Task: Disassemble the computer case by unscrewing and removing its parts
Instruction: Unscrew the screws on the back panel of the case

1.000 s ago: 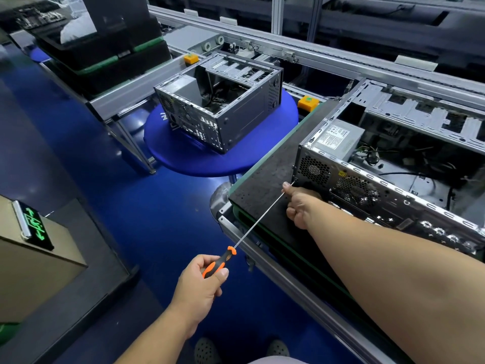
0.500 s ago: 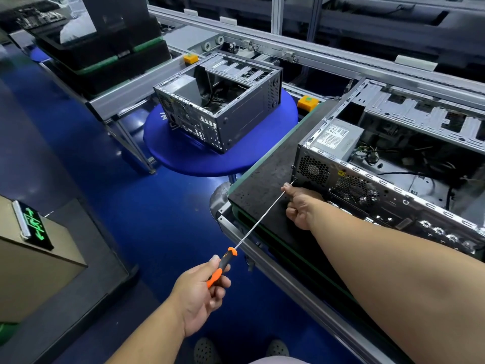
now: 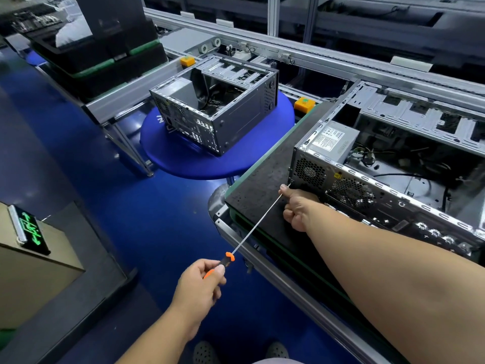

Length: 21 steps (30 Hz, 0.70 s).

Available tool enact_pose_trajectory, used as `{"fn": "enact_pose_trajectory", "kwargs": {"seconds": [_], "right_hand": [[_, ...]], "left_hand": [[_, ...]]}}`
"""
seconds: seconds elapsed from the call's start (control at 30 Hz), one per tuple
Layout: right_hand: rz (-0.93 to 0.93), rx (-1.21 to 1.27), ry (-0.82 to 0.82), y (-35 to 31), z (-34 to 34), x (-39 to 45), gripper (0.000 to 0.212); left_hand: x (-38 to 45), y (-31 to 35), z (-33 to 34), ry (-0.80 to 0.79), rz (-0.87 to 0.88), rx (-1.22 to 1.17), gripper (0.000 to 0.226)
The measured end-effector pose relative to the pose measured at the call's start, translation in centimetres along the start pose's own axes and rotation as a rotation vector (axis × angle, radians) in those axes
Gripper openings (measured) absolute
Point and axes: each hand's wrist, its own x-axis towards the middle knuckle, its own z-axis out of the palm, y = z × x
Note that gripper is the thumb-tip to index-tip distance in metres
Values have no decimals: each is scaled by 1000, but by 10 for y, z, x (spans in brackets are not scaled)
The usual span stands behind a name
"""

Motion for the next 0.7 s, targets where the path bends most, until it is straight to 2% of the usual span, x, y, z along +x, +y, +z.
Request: {"fn": "enact_pose_trajectory", "kwargs": {"seconds": [0.1,0.2,0.37,0.5,0.7], "right_hand": [[9,-4,6,0,0,1,24],[9,-1,8,1,1,4,25],[24,-1,22,0,1,5,25],[26,-2,36,0,2,4,23],[36,-15,40,-1,3,1,25]], "left_hand": [[0,3,-4,-88,-230,-286,28],[0,2,-7,-154,-306,-374,37],[0,-1,-4,-138,-262,-392,29],[0,-1,-1,-61,-195,-417,34],[-4,-1,-1,-16,-166,-377,19]]}}
